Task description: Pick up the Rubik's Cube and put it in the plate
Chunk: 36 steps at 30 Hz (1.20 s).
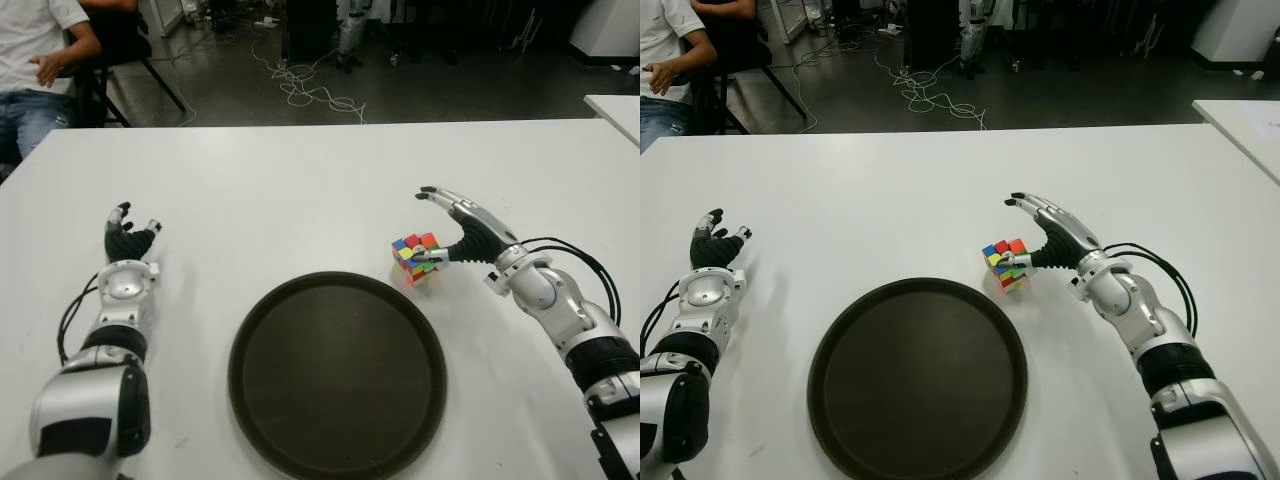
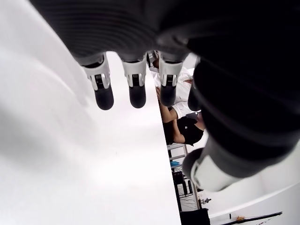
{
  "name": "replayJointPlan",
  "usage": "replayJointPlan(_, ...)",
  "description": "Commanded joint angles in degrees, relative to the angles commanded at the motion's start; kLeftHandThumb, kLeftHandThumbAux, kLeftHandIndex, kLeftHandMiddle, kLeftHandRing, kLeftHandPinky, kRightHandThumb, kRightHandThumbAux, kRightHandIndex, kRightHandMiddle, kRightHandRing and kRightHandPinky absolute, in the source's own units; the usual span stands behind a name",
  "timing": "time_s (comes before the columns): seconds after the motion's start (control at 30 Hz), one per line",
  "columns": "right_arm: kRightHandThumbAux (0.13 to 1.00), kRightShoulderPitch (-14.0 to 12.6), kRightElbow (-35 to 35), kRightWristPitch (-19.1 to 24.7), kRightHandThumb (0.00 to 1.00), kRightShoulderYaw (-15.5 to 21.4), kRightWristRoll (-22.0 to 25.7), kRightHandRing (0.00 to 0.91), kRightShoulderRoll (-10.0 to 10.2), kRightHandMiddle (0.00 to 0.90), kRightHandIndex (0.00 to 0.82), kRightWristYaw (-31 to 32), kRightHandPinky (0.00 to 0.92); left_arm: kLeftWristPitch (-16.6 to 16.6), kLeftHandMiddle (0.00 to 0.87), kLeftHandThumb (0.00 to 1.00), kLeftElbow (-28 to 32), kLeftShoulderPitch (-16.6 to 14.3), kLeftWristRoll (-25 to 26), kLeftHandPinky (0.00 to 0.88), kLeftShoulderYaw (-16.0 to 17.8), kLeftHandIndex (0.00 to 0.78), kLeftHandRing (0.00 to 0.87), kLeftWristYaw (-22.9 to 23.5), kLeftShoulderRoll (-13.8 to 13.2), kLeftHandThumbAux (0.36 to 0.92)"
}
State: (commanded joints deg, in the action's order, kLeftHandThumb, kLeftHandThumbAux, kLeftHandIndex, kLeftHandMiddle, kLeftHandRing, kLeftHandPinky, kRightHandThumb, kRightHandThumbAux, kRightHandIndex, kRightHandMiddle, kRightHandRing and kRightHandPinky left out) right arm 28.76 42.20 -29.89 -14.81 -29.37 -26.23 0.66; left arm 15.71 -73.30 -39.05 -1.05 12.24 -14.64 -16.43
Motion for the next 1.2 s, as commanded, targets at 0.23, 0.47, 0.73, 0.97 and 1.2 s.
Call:
replayJointPlan(0.23, 0.514, 0.13, -0.97, 1.66, 0.000, -0.87, -0.85, 0.000, -0.18, 0.000, 0.000, 0.52, 0.000, -0.20, 0.051, 0.000, -0.04, -0.03, -0.03, 0.038, -0.01, 0.021, 0.043, -0.26, 0.01, 0.785)
replayJointPlan(0.47, 0.483, 0.48, -1.22, 2.52, 0.000, -1.49, -1.25, 0.000, -0.07, 0.000, 0.000, 0.63, 0.000, -0.31, 0.052, 0.000, -0.03, -0.13, 0.14, 0.045, 0.16, 0.023, 0.047, -0.41, 0.08, 0.775)
replayJointPlan(0.73, 0.468, 0.72, -2.06, 2.38, 0.000, -2.32, -2.34, 0.000, -0.15, 0.000, 0.000, 0.20, 0.000, -0.51, 0.041, 0.000, -0.11, -0.20, 0.11, 0.048, 0.10, 0.015, 0.037, -0.01, -0.05, 0.773)
replayJointPlan(0.97, 0.547, 1.36, -1.77, 2.45, 0.000, -3.19, -3.30, 0.000, -0.22, 0.000, 0.000, 0.46, 0.000, -0.42, 0.052, 0.005, -0.08, -0.19, 0.06, 0.048, 0.06, 0.025, 0.043, 0.00, -0.05, 0.780)
replayJointPlan(1.2, 0.592, 2.04, -1.41, 2.30, 0.000, -4.05, -3.80, 0.000, -0.18, 0.000, 0.000, 0.64, 0.000, -0.27, 0.060, 0.011, -0.02, -0.15, -0.11, 0.049, -0.08, 0.029, 0.053, -0.38, -0.01, 0.776)
